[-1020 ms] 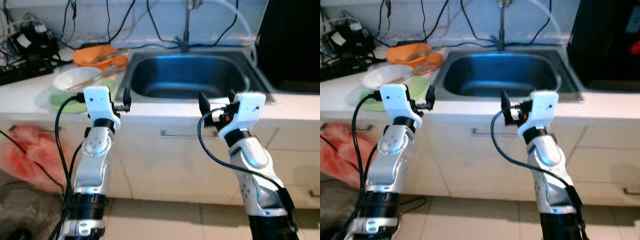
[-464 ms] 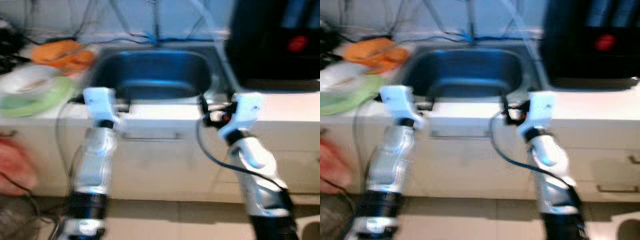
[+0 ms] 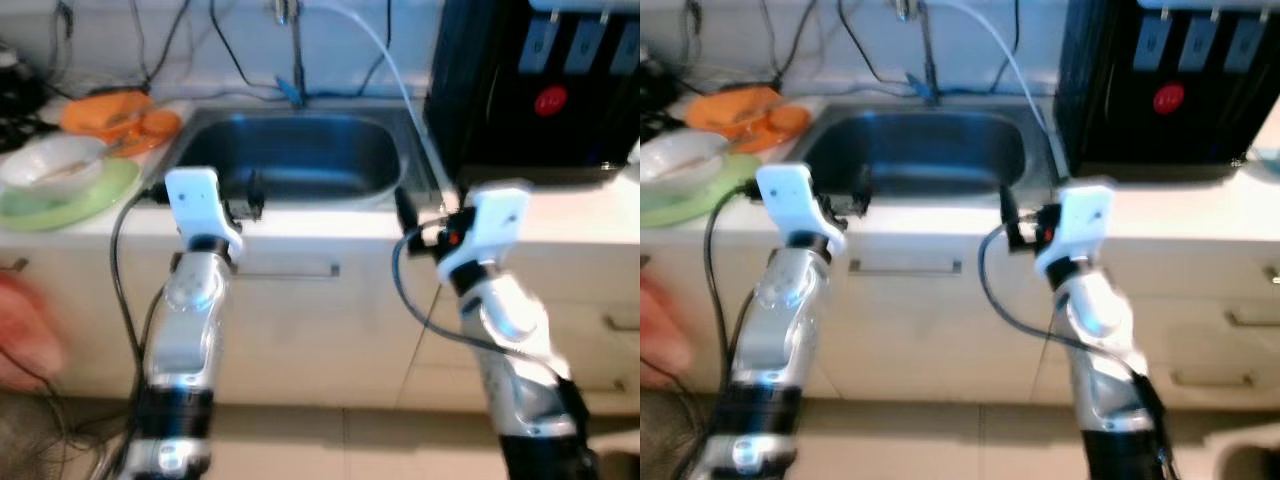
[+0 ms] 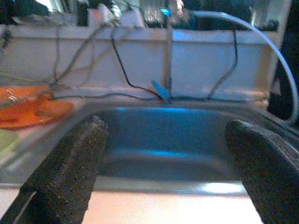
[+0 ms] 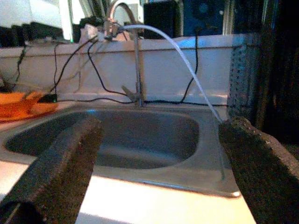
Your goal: Kitchen organization
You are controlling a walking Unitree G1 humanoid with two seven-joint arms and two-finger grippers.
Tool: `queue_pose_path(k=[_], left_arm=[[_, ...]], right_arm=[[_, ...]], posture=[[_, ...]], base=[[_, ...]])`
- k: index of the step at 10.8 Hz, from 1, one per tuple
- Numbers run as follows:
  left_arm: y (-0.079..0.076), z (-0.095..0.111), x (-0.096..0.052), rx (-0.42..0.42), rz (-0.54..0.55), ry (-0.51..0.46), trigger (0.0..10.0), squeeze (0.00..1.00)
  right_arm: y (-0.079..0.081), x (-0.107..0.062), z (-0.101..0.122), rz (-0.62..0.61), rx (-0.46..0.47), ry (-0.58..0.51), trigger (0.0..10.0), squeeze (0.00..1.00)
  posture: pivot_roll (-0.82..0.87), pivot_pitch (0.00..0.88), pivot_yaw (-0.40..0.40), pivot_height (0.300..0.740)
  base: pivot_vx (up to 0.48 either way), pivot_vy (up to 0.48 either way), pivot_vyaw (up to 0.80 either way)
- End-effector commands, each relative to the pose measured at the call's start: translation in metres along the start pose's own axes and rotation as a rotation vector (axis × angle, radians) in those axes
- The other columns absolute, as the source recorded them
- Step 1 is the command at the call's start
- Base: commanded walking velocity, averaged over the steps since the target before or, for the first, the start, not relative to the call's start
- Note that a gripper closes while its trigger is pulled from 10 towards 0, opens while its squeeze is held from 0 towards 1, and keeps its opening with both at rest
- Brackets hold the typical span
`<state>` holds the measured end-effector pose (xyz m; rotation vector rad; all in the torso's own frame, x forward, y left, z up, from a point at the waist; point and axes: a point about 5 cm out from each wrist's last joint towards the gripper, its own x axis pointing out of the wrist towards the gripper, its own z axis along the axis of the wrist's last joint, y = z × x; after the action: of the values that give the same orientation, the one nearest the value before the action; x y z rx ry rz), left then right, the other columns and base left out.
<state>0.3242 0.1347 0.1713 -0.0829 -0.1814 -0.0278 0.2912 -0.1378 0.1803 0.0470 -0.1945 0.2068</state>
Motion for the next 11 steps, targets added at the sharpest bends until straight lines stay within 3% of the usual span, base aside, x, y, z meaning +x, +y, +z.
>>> queue_pose_path(k=[1,5,9,11], left_arm=[[0.004,0.006,0.002,0.005,0.011,-0.024,10.0,0.00],[0.008,0.005,0.001,0.001,0.022,-0.008,10.0,0.00],[0.009,0.008,0.002,-0.007,0.016,-0.019,10.0,0.00],[0.017,0.006,-0.001,0.000,0.039,-0.005,10.0,0.00]], right_arm=[[0.002,0.002,0.003,0.004,-0.006,-0.012,10.0,0.00],[0.002,0.001,0.004,-0.003,-0.006,-0.016,10.0,0.00],[0.001,0.002,0.006,-0.006,-0.016,-0.027,10.0,0.00],[-0.001,0.001,0.005,-0.014,-0.011,-0.023,10.0,0.00]], posture=[[0.04,0.000,0.062,0.740],[0.04,0.000,0.068,0.740],[0.04,0.000,0.069,0.740],[0.05,0.000,0.071,0.740]], base=[[0.000,0.000,0.00],[0.000,0.000,0.00],[0.000,0.149,0.00],[0.000,0.424,0.00]])
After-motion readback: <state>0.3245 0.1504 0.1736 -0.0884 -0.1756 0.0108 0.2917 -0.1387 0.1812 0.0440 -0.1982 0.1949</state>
